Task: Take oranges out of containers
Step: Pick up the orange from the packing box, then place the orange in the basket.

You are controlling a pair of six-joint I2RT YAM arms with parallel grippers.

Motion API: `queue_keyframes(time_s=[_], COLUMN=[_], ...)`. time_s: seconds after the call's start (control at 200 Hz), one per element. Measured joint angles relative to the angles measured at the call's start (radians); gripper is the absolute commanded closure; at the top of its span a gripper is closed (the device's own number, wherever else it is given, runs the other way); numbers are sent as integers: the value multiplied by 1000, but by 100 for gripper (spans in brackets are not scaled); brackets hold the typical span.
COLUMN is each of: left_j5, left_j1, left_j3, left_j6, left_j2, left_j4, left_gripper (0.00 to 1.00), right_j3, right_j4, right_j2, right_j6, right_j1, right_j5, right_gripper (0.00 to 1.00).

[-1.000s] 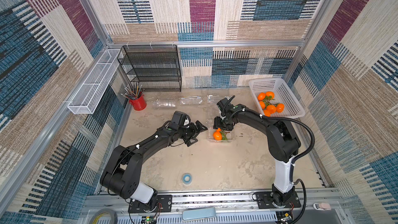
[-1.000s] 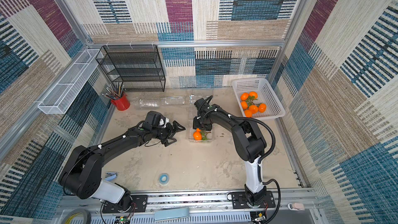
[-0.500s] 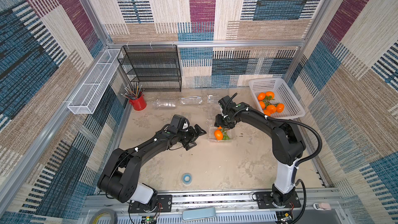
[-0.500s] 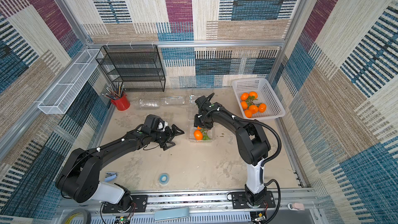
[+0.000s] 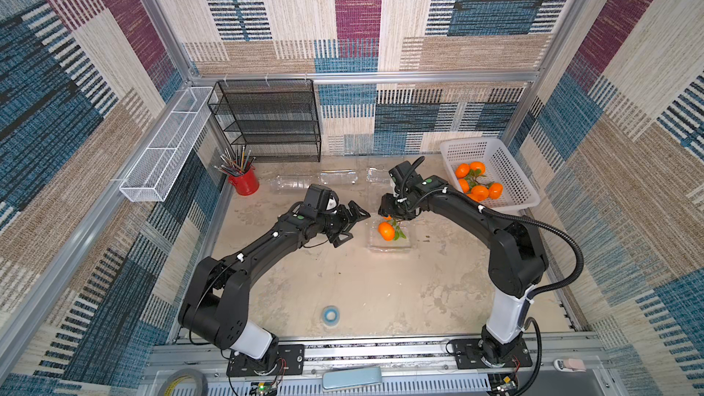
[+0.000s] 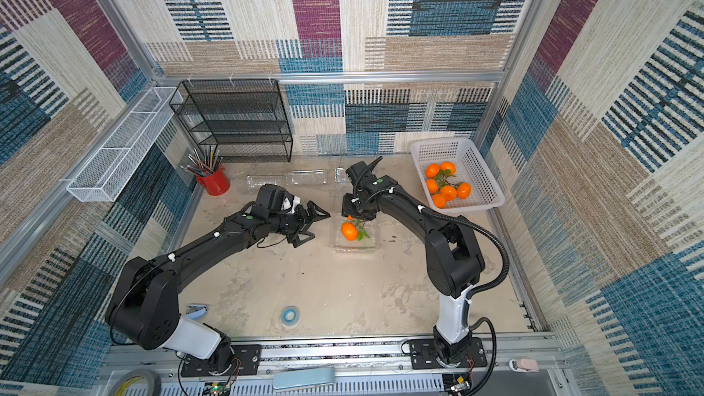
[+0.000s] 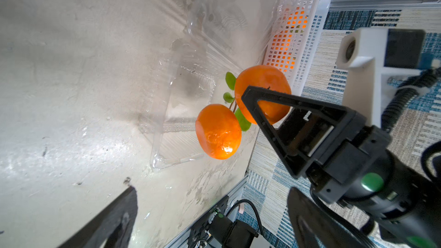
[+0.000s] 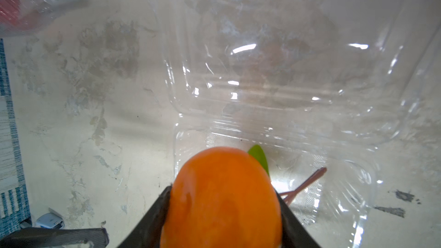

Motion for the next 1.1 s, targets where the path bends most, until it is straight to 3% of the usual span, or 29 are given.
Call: queue_keyframes(time_s=[0.556, 0.927, 1.102], left_j5=[-4, 0, 27], left_j1=[-16, -98, -146], left_j3=[219, 464, 610], left_j6=[4, 2, -6], left_j2=[46, 245, 364], left_j4=[-85, -89, -94], left_gripper=[1, 1, 1], right_j3=[183, 348, 355], right_j4=[-61, -95, -93], right_j2=[-44, -7, 3], right_j6=[-1, -16, -20], right_j1=[-181, -397, -524], right_j5=[-70, -105, -93], right_gripper=[44, 44, 45])
